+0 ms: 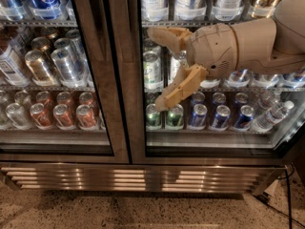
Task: Open right fridge door
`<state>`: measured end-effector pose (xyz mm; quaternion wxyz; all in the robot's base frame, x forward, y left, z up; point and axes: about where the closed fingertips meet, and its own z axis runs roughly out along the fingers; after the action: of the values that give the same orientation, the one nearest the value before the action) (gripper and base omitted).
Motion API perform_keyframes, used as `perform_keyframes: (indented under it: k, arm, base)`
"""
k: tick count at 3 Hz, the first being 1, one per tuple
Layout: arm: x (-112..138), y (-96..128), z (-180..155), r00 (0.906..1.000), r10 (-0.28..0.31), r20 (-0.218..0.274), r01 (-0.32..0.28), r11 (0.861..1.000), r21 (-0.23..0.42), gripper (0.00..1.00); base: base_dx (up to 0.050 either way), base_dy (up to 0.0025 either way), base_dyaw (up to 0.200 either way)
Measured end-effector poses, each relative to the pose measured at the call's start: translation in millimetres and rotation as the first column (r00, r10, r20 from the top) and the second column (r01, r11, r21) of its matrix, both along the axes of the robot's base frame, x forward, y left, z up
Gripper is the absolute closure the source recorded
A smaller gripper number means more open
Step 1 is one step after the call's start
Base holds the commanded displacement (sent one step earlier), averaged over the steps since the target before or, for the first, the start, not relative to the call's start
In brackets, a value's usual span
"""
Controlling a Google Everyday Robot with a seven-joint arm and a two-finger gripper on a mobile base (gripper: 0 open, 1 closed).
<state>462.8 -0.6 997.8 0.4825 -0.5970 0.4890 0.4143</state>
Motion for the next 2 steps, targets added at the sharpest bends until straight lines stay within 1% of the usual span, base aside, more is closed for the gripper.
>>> perform_keyframes:
  k: [1,2]
  arm:
    - [0.5,0.6,0.4,1.0000,-0.004,0.000,0.004,1.000,-0.001,0.00]
    - [6.1,-1.4,3.4,0.9984,-0.054,0.016,0.054,0.998,0.019,0.00]
  base:
    - [0.000,0.00000,0.000]
    - [0.000,0.00000,0.000]
